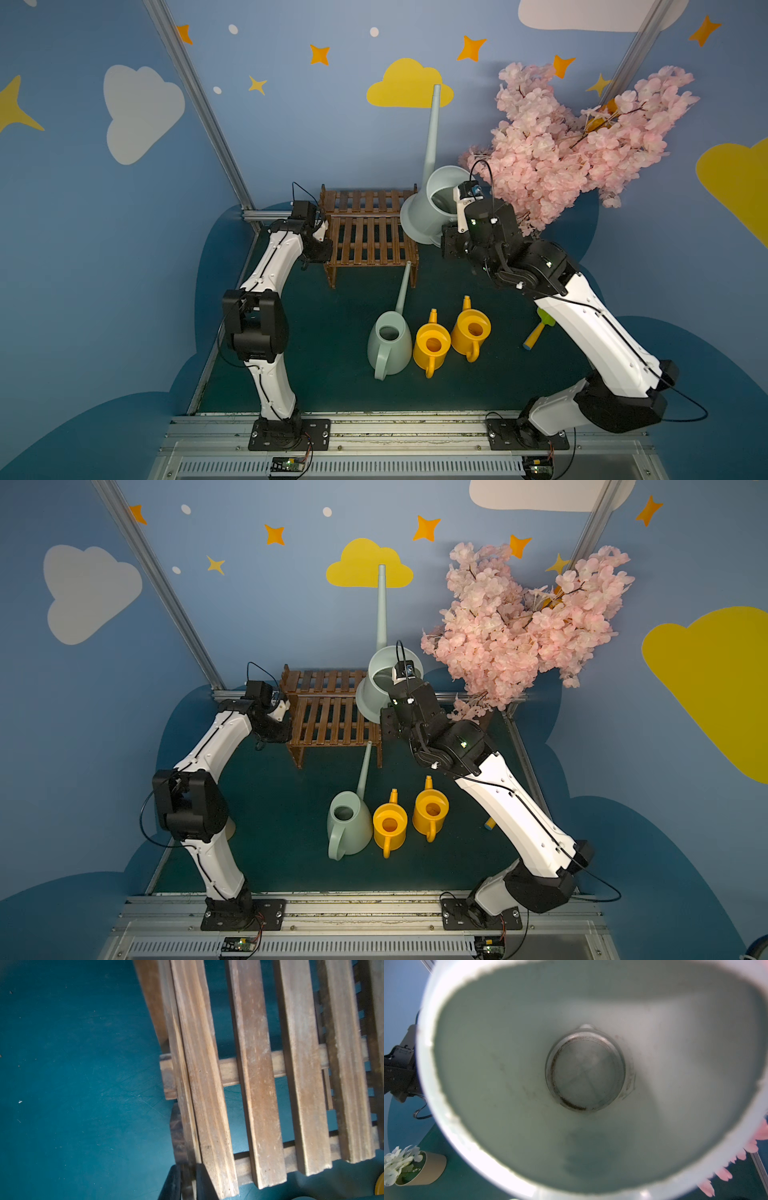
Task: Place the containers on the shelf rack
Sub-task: 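Place the container on the shelf, then adjust the shelf at the center of the board.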
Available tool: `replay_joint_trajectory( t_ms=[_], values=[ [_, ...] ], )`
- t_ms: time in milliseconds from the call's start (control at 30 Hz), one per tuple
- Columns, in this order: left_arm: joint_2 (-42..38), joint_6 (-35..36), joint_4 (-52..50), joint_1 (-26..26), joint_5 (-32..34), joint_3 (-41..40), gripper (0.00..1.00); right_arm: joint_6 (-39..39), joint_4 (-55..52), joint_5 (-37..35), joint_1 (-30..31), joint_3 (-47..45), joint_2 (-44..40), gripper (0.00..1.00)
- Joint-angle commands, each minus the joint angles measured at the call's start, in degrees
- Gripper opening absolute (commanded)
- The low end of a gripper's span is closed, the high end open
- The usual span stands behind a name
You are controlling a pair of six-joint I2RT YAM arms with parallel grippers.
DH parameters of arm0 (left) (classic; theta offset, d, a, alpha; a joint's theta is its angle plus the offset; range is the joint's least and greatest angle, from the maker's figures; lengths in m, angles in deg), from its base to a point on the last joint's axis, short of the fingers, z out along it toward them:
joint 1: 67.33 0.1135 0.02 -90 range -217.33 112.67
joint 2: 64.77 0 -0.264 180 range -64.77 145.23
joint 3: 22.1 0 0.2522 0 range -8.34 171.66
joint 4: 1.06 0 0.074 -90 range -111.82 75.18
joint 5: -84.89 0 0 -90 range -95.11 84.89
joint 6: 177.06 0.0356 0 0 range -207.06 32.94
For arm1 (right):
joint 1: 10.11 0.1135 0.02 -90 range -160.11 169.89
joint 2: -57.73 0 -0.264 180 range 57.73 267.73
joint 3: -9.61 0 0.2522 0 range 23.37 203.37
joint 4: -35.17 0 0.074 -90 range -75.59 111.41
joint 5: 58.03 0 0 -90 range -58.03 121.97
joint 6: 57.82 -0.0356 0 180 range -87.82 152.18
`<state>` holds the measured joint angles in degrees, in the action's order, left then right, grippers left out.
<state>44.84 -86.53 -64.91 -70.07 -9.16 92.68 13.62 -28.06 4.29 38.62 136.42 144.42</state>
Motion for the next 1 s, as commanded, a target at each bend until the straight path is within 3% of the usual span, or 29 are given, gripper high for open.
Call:
replay_joint_trajectory(
  t_ms=[0, 533, 967],
  values=[
    [-0.17, -0.53, -3.53, -1.0, -3.51, -1.92, 0.15, 1.22, 1.32, -2.38, 0.44, 4.7, 3.01, 0.02],
    [-0.88, -0.98, -3.18, -3.23, -6.4, -4.81, 0.1, 2.22, -0.05, -1.36, 0.2, 27.75, 21.29, 0.02],
    [-2.96, -3.87, -1.9, -5.73, -5.28, -8.34, 0.15, -1.29, -0.67, -5.5, -0.07, 31.1, 25.7, 0.02]
  ],
)
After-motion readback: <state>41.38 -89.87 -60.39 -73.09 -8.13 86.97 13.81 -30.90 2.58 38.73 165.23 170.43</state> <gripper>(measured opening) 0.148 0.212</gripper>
